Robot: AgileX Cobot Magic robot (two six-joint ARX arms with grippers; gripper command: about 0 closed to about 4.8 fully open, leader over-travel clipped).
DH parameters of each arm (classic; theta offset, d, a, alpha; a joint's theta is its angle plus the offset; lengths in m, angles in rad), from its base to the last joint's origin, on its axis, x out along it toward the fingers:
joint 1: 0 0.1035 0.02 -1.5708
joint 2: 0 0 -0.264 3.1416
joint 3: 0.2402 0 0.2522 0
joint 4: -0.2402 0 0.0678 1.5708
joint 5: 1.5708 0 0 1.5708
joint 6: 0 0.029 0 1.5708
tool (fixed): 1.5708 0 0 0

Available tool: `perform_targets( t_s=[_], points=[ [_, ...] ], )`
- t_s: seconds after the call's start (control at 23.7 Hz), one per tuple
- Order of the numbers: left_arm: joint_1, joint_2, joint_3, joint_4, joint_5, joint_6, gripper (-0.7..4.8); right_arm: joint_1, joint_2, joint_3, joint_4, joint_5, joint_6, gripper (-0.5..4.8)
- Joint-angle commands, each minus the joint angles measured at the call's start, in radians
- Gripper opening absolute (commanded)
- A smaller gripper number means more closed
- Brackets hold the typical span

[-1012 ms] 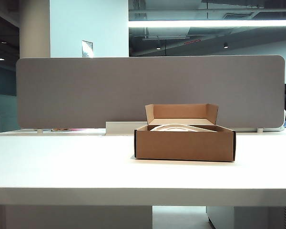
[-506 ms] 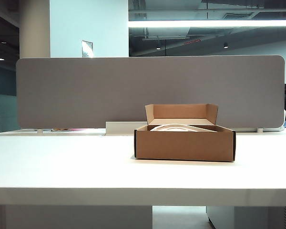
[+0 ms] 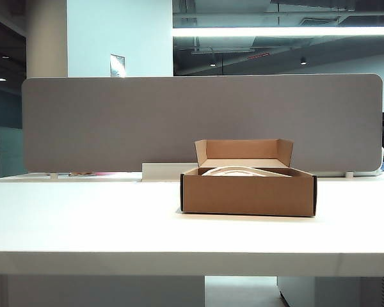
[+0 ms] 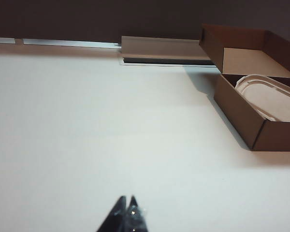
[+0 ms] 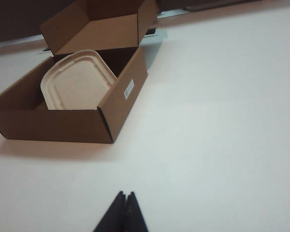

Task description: Pick up the lid and place it into the paper box.

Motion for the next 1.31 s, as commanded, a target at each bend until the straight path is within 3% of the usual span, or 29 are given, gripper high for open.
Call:
perform_targets(
  t_s=[0.04, 0.17, 0.55, 0.76, 1.31],
  points=[
    [0.002, 0.001, 0.002, 0.008, -0.002, 0.009, -0.05, 0.000, -0.002, -0.006, 0.011, 0.000, -0.061, -0.05],
    [0.002, 0.001, -0.008, 0.016, -0.003, 0.053, -0.05, 0.000, 0.000, -0.006, 0.010, 0.007, -0.086, -0.05],
    [0.003, 0.001, -0.042, 0.042, -0.032, 0.064, -0.05, 0.000, 0.001, -0.006, 0.005, 0.044, -0.086, -0.05],
    [0.003, 0.001, -0.042, 0.043, -0.183, 0.065, -0.05, 0.000, 0.000, -0.006, 0.006, 0.045, -0.086, -0.05],
    [0.003, 0.001, -0.042, 0.036, -0.173, 0.068, -0.01, 0.000, 0.000, -0.006, 0.008, 0.044, -0.086, -0.04]
  ],
)
